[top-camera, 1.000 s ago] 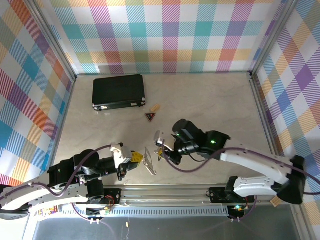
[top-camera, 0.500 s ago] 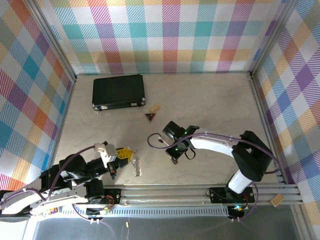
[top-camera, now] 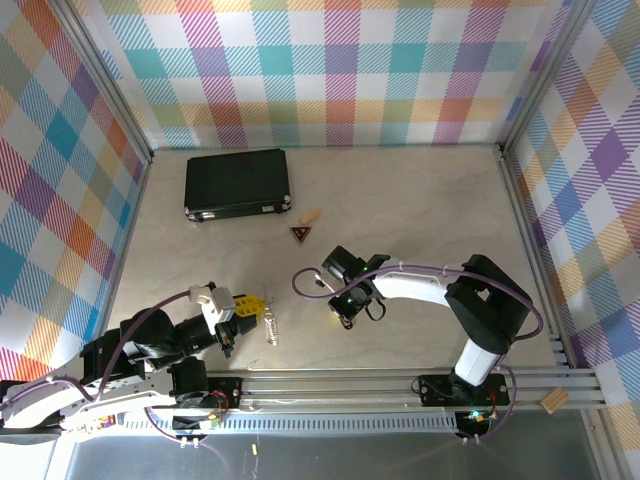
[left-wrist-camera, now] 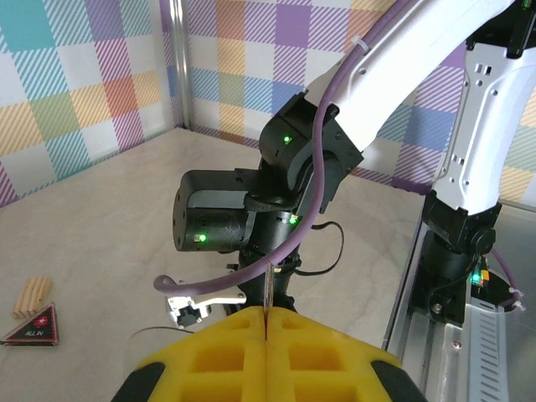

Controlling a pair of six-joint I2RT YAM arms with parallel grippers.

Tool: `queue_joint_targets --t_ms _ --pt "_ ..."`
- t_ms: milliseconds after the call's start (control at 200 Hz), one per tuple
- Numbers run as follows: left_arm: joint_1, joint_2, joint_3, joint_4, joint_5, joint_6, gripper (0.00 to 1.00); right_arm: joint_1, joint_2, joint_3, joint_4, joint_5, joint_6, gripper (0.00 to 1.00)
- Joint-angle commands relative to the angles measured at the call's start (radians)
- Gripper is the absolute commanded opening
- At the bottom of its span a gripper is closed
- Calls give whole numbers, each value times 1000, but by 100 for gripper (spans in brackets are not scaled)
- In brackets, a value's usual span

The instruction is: Put the keys on the keyring

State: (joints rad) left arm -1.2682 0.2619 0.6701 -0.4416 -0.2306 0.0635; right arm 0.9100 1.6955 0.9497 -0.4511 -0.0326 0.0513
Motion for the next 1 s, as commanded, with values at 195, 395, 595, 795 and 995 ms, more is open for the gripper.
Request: queue_joint_targets --t_ms 195,395,595,795,995 --pt "-1 7 -4 45 -10 -7 0 3 -106 -57 14 -41 20 28" --pt "-2 6 -4 47 -4 -7 0 -25 -150 -77 32 -98 49 28" --pt "-1 1 -1 47 1 -7 0 -32 -149 -72 25 -126 37 31" --pt "-1 -3 -4 48 -2 -6 0 -21 -105 -46 7 -98 33 33" --pt "-1 -3 -4 52 -5 -1 0 9 -75 -19 -14 -36 43 33"
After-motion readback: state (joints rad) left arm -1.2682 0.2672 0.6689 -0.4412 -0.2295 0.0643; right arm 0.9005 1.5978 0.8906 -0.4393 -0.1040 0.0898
